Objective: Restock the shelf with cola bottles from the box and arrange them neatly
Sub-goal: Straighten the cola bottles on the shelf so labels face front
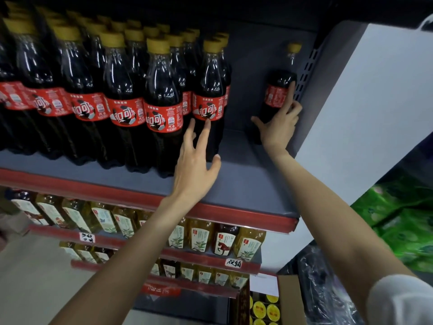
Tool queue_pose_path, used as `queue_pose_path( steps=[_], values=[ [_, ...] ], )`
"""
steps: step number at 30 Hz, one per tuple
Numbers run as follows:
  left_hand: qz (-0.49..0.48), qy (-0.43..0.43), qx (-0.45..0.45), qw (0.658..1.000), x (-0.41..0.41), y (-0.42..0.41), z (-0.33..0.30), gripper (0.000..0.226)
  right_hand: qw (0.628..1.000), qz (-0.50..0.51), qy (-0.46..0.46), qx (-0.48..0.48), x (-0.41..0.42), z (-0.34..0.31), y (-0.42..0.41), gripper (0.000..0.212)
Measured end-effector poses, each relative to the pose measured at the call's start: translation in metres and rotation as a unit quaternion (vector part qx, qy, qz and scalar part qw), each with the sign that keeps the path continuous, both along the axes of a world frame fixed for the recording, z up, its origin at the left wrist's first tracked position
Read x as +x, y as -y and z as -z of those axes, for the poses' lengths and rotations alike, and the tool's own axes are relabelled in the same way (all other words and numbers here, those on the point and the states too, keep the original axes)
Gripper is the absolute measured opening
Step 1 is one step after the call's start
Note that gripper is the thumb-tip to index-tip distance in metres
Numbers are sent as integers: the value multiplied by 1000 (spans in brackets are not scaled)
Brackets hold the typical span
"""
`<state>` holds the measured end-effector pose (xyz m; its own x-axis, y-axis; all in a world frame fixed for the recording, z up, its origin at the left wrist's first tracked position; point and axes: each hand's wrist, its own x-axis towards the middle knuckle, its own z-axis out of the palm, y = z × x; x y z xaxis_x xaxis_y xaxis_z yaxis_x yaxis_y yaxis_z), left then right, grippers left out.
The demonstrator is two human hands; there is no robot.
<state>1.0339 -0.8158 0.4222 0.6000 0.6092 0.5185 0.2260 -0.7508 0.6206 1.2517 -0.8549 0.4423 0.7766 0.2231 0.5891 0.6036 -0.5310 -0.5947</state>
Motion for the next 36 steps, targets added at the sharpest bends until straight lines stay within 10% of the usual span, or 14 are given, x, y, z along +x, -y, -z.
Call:
queue_pose_path(
  steps=[20,28,36],
  values=[
    [47,62,-41,996,-5,12,4,72,858,-492,-147,7,-58,-13,64,118],
    [116,164,-34,979,-16,13,2,59,835,-522,-172,4,-98,-13,56,112],
    [111,163,-3,980,-23,10,4,54,899,-417,-129,33,-127,6,61,93]
  ],
)
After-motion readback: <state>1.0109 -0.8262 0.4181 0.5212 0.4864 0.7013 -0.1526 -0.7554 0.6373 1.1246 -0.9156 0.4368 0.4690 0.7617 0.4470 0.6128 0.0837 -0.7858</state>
